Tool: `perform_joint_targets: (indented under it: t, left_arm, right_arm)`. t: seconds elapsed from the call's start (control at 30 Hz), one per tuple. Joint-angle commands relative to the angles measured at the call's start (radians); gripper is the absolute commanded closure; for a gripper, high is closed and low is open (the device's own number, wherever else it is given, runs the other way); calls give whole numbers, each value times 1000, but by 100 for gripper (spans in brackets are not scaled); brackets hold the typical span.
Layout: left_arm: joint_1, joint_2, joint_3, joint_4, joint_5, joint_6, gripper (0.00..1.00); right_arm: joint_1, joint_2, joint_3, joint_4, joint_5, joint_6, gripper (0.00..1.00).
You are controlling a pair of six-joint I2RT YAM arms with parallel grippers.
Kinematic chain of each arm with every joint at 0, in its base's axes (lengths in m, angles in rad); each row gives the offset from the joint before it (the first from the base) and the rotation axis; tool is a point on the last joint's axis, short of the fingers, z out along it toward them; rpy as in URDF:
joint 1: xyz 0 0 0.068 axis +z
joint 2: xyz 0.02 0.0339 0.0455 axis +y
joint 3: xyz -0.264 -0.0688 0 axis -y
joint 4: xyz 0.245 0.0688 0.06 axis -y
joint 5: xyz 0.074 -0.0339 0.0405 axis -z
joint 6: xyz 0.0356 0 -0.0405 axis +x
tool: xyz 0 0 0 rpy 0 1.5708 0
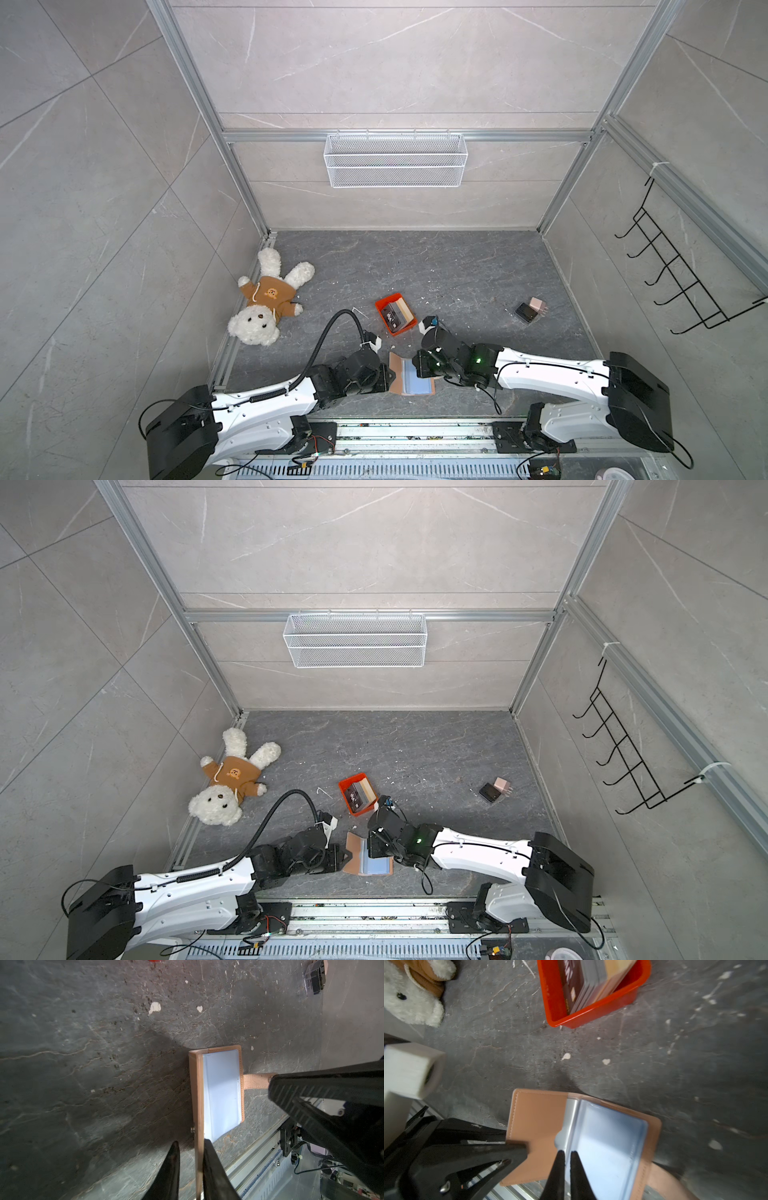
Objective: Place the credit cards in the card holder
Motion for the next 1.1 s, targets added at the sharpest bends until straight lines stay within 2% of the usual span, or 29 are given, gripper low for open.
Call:
perform_joint_targets:
  t: [0.0, 0.13, 0.53, 0.7, 0.87, 1.07]
  left_arm:
    - [-3, 5, 41, -52, -12, -13, 70]
    - [-3, -28, 55, -111, -25, -13, 65]
    - [-3, -211, 125, -340, -51, 8, 65]
    - [-3, -256, 125, -306, -31, 39, 64]
    - [-3, -182, 131, -244, 19, 84, 68]
    - [-3, -109, 79, -125, -18, 78, 71]
  right_arm:
    - [17, 74, -2, 92, -80, 4, 89]
    - [23, 121, -5, 158, -106, 14, 89]
    - [28, 236, 5, 239, -150, 17, 89]
    - [28, 262, 16, 230, -148, 26, 90]
    - [28, 249, 51, 130, -96, 44, 90]
    - [31, 243, 57, 92, -76, 78, 90]
